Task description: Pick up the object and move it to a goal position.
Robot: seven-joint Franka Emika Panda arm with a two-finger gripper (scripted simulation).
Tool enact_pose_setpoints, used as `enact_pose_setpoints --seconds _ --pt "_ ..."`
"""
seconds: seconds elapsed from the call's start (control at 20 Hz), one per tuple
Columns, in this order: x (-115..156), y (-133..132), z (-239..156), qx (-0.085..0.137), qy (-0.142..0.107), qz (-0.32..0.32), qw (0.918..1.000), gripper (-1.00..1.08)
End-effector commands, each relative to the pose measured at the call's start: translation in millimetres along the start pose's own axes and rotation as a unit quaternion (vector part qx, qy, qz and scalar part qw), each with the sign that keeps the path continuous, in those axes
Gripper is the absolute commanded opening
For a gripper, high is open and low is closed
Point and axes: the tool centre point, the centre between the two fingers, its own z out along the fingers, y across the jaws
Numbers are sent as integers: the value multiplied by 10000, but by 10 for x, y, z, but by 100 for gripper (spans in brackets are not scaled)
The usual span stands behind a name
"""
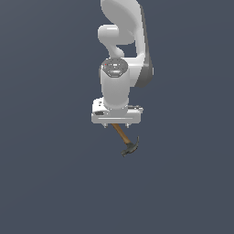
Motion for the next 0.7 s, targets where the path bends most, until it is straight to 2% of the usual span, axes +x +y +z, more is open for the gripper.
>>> enact_pose_setpoints --seconds 0.0,0.65 --pt "0 0 0 0 0 0 10000 100" --pt "11 55 -44 1 -48 123 9999 100"
